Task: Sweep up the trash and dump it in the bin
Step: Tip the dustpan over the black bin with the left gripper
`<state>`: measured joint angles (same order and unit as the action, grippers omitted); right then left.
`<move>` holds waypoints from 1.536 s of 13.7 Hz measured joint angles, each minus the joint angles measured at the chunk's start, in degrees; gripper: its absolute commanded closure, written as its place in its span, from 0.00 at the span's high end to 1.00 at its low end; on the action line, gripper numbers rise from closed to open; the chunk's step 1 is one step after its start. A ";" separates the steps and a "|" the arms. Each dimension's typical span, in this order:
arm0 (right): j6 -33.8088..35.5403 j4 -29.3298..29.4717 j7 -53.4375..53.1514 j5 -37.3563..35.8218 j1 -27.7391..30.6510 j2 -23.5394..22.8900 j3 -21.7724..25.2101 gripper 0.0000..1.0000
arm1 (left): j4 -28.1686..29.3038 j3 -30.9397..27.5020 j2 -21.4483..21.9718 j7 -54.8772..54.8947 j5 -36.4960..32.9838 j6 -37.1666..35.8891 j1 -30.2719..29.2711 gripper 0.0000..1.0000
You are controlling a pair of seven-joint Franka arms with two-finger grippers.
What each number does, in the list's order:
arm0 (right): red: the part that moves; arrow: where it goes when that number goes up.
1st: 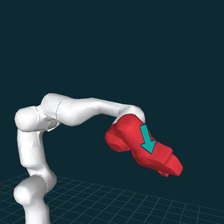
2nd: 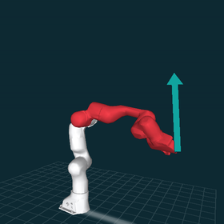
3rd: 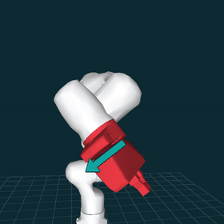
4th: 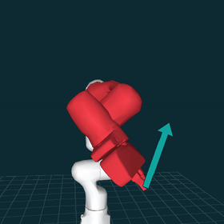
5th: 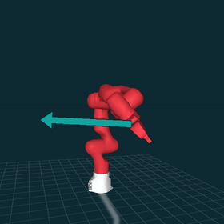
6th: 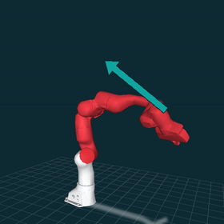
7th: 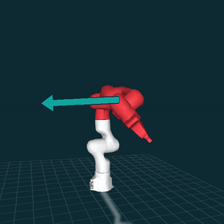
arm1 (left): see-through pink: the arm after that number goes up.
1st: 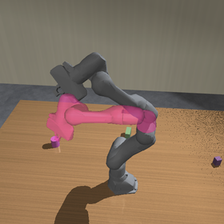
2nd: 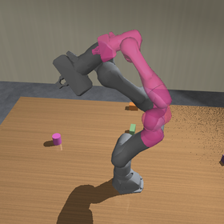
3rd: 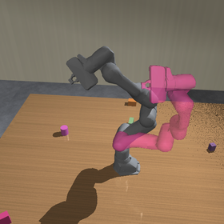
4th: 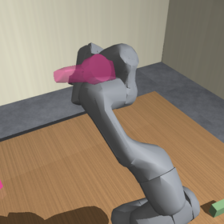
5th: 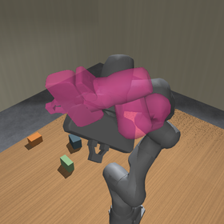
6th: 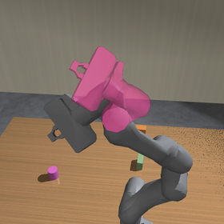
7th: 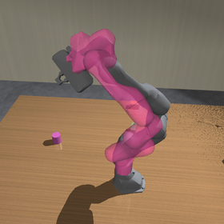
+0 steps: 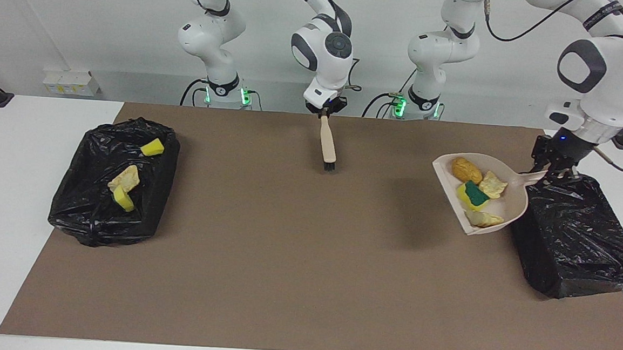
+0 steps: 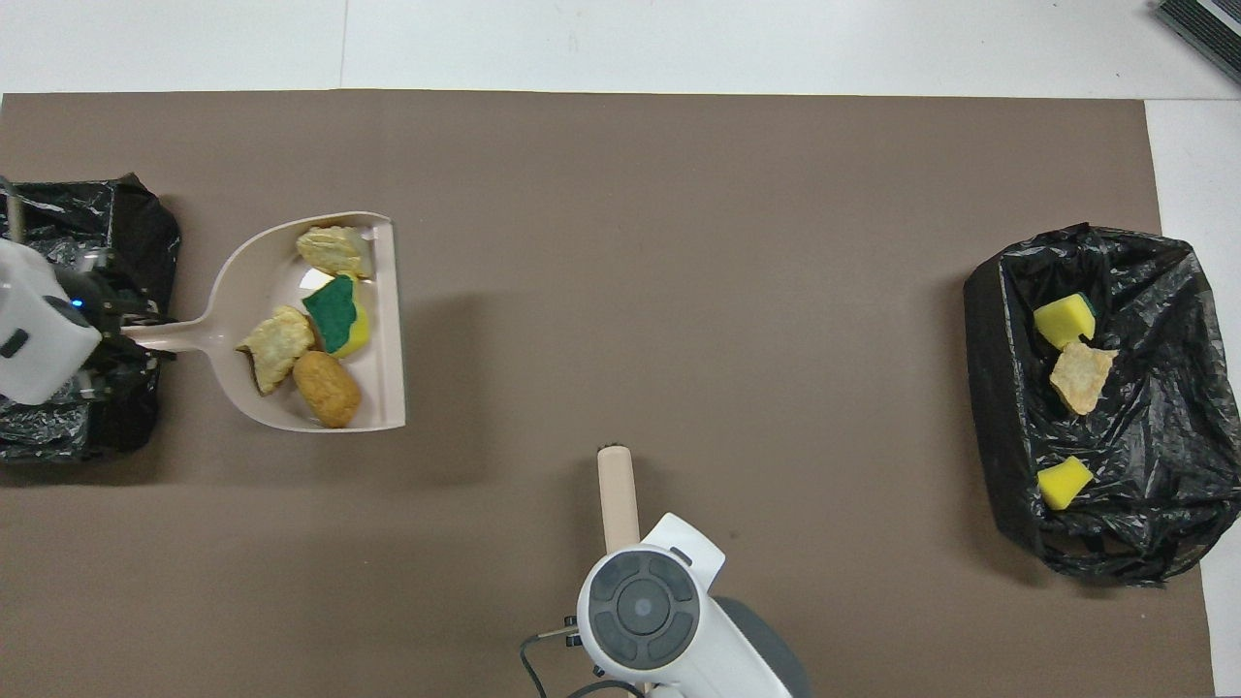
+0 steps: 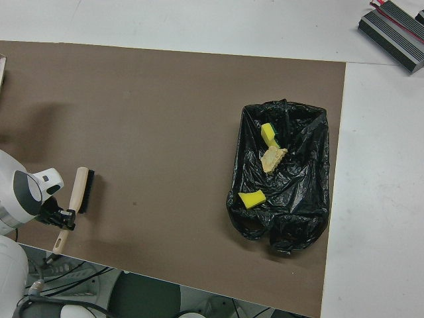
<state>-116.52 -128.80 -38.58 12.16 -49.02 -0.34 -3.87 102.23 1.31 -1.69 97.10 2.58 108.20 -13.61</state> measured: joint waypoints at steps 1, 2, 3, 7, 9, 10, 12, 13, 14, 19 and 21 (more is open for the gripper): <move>-0.26 -0.02 -0.07 0.02 -0.30 -0.72 0.02 0.00 | -1.77 -0.05 -1.04 1.62 -0.58 -0.05 -2.27 0.00; -0.91 -0.03 -0.57 0.03 -0.88 -1.47 0.02 0.00 | -3.38 -0.12 -2.11 2.57 -2.13 -0.08 -4.25 0.00; -1.75 0.07 -1.57 0.03 -1.53 -2.12 0.01 0.68 | -5.16 -0.18 -3.42 2.98 -4.15 -0.09 -6.28 0.00; -1.38 2.95 -2.54 0.02 -1.59 -3.27 0.31 1.00 | -12.20 -0.30 -9.02 3.89 -8.75 1.39 -12.84 0.00; 0.47 5.94 -2.54 -0.03 0.84 -3.41 0.68 1.00 | -13.39 -0.27 -11.12 3.95 -12.54 4.70 -13.60 0.00; 2.13 7.88 -2.23 -0.10 3.21 -3.23 0.76 1.00 | -13.52 -0.28 -12.01 3.89 -14.16 6.59 -13.77 0.00; 6.13 12.10 1.76 -0.25 9.38 -2.23 0.98 1.00 | -13.55 -0.33 -13.25 3.77 -18.64 9.30 -14.18 0.00; 8.38 14.33 4.94 -0.40 12.68 -1.71 1.16 1.00 | -13.54 -0.28 -13.62 3.10 -22.73 10.10 -14.21 0.00; 10.62 16.77 8.48 -1.18 15.93 -1.42 1.38 1.00 | -13.53 -0.02 -13.90 1.60 -27.71 10.44 -14.12 0.00; 14.69 24.82 26.85 -8.25 29.63 -1.39 1.80 1.00 | -13.28 0.72 -14.18 -1.37 -41.44 10.59 -11.63 0.00; 14.68 26.12 34.86 -9.88 35.86 -1.54 1.94 1.00 | -13.15 0.56 -14.19 -1.48 -45.85 10.59 -11.63 0.00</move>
<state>-101.83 -102.67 -3.71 2.28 -13.16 -1.88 -1.93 89.08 1.87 -15.88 95.63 -43.27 118.79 -25.24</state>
